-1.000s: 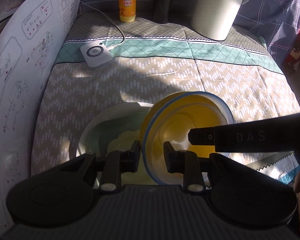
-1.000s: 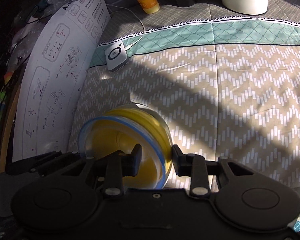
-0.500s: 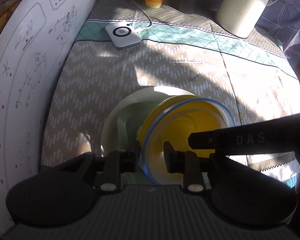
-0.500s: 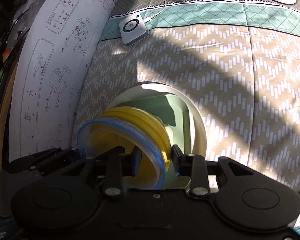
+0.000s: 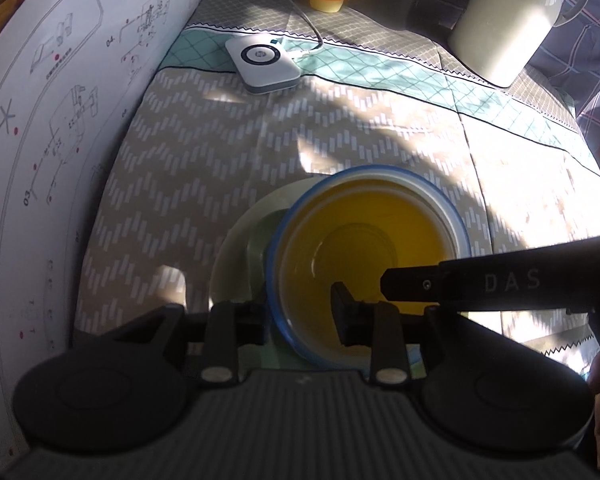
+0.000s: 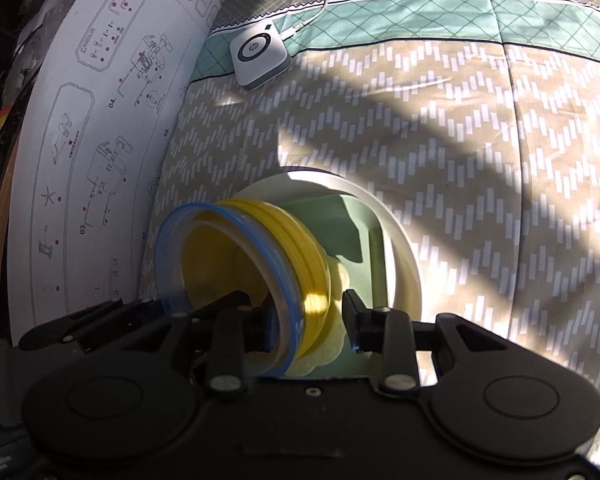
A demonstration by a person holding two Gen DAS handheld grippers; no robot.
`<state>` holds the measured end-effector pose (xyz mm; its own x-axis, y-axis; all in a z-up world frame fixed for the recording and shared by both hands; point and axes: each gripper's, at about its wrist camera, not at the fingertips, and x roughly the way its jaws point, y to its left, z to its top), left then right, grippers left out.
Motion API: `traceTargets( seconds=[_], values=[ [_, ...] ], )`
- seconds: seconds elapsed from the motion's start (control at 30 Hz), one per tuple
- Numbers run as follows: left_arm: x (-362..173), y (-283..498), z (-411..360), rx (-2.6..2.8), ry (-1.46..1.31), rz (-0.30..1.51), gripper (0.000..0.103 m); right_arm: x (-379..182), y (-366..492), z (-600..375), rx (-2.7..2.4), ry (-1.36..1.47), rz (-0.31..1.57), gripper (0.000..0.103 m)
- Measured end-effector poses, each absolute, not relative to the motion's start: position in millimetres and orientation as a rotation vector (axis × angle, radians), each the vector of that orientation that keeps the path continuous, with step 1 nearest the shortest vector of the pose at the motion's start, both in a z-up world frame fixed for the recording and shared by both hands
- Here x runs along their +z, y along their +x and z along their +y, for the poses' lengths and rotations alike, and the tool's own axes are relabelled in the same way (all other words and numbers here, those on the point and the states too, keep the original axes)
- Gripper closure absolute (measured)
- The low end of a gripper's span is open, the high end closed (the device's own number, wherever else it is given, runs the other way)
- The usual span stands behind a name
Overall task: Organize plates and bowls
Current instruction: 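Lower the nested bowls with both tools onto the green tray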
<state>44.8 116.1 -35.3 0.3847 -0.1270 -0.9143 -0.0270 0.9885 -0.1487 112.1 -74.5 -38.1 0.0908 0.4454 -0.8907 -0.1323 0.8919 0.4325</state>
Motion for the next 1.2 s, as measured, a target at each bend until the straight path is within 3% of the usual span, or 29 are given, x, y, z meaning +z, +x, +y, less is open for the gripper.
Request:
traceTargets(
  seconds=[1.2],
  values=[
    [-27.8, 40.2, 110.1, -0.066, -0.152, 1.201, 0.072, -33.2, 104.0, -87.6, 0.430, 0.361, 1.439, 0.071]
  ],
)
